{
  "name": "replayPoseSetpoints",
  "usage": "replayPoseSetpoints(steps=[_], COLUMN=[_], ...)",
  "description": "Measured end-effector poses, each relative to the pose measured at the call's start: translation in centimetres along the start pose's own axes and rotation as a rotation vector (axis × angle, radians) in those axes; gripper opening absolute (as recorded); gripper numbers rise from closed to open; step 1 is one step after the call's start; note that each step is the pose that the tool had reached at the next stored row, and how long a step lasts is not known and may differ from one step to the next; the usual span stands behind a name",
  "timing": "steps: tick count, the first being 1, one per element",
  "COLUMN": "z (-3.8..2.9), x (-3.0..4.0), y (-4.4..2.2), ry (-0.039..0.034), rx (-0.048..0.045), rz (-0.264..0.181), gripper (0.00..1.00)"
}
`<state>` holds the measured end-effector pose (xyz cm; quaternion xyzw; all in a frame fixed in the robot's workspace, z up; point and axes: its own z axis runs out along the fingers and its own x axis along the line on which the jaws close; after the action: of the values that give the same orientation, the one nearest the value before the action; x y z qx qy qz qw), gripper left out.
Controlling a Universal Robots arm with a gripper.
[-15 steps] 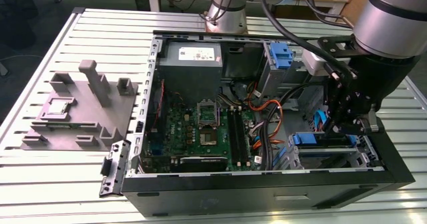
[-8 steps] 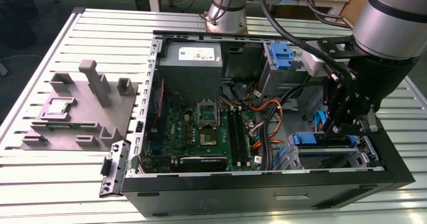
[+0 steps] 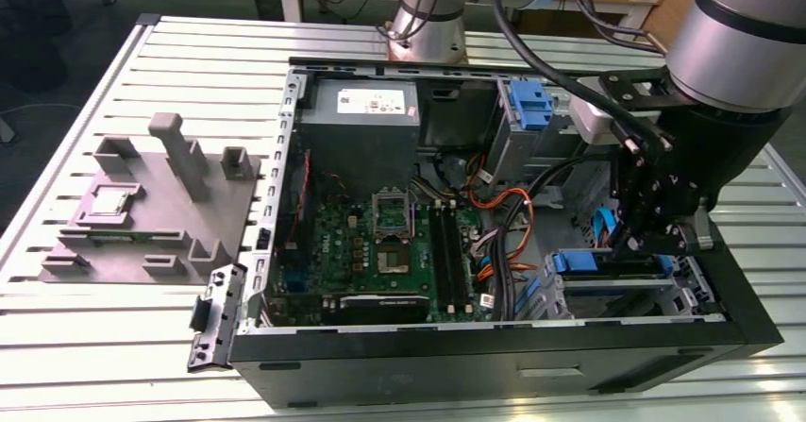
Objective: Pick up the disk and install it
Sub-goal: 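Insert the second disk wire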
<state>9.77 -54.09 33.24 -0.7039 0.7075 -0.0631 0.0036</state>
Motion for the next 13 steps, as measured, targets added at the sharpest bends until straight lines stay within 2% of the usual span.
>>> replayPoseSetpoints(steps=[10, 11, 13], z=[-0.21, -0.18, -0.14], x=[0.12, 0.17, 0.26], y=[-0.02, -0.01, -0.01], ry=[-0.0008, -0.0027, -0.0133], rx=[-0.0001, -0.0001, -0.0002], rz=[0.000, 0.000, 0.001], gripper=[0.16, 0.16, 0.16])
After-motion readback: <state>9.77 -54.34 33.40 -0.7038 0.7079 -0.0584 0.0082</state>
